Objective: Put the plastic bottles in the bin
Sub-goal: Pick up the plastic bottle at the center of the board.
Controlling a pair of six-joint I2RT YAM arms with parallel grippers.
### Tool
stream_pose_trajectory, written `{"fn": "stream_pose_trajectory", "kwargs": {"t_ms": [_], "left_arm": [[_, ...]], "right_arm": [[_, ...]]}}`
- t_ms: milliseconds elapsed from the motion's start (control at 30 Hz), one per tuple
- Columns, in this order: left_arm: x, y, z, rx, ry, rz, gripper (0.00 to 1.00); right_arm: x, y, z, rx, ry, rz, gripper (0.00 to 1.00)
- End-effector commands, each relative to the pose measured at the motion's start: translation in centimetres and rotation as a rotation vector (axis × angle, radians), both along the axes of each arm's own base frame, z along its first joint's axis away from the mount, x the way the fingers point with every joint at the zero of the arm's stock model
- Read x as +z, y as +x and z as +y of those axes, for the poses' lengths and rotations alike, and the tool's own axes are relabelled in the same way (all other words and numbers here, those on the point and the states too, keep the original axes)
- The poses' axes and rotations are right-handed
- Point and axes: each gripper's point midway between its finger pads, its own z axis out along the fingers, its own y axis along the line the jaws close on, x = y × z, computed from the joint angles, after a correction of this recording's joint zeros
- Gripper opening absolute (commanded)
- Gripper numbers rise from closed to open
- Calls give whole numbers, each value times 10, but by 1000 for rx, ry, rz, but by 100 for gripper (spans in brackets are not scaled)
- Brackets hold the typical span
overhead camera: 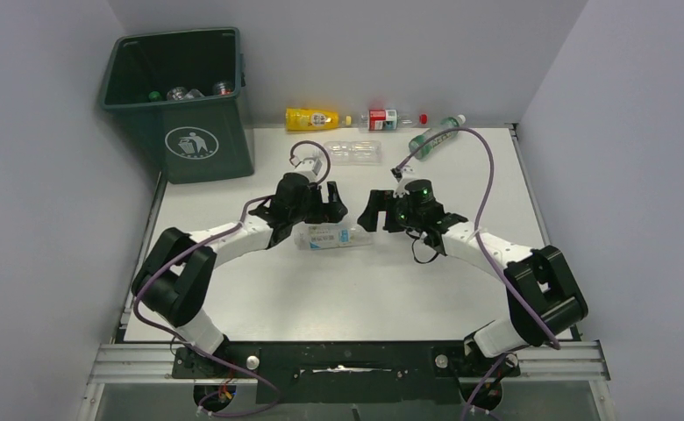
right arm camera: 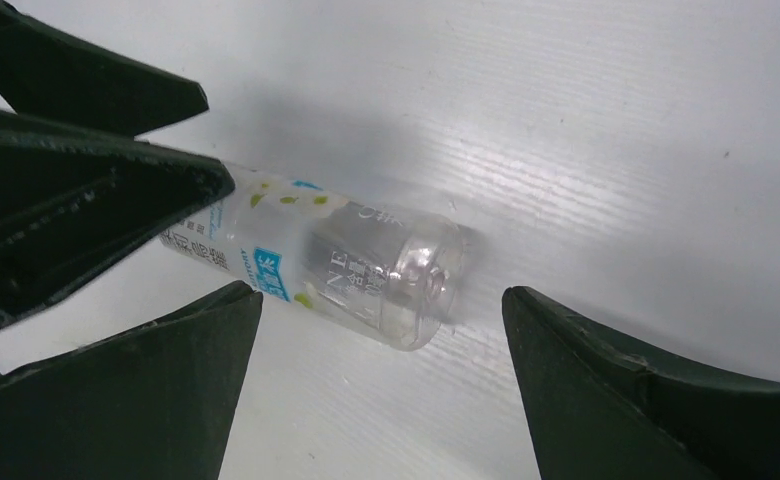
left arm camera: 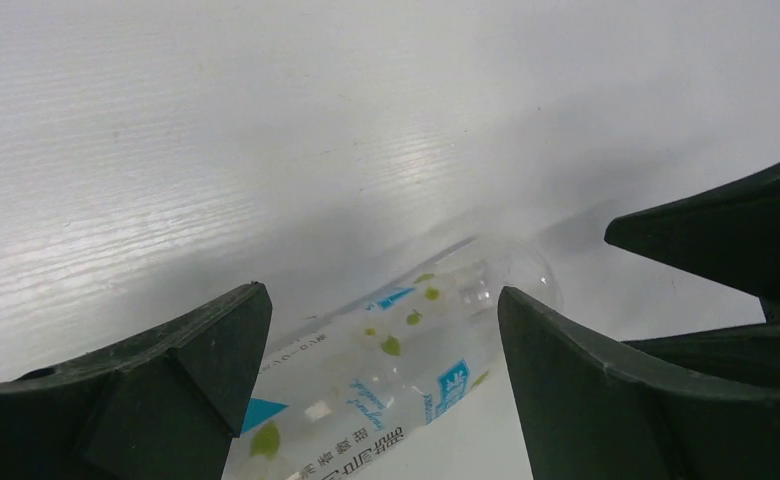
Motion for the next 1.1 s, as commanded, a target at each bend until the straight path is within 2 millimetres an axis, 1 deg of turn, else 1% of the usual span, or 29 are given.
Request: {"fn": "stream_pose_trajectory", "kwargs": {"t_ms": [0,67,133,200,300,367,433,500,567,700,800,1000,1067], "left_arm": [[55,9,11,62,0,-92,85],[67,8,15,80,-5,-105,85],[73,8,17,80,-3,-115,85],[67,7,20,78,17,-108,85],[52,5,23,76,28,-80,86],[45,3,22,66,23,-76,86],[40,1,21,59,19,-75,85],[34,1,20,48,17,-73,86],[24,1,17,27,21,-59,86],[1,-4,5,-35,17,-2,86],[-7,-10,1,-62,10,19,85],[-1,-17,3,-77,-6,7,86],[2,-19,3,-84,-8,0,86]], "right_arm": [[4,-20,-1,38,-27,-19,96],[0,-30,4,68,-36,-16,95],[-6,-38,7,80,-43,5,93],[-7,-47,15,102,-38,13,90],[-8,-62,23,116,-62,9,89],[-15,-75,25,120,-105,25,89],[-27,-84,20,103,-151,57,88],[-38,-87,13,78,-184,78,88],[-44,-84,8,53,-214,88,88],[-50,-73,2,23,-295,90,87],[-51,-65,1,13,-314,84,87],[-59,-41,-6,-9,-292,100,87],[-58,-30,-7,-14,-269,99,87]]}}
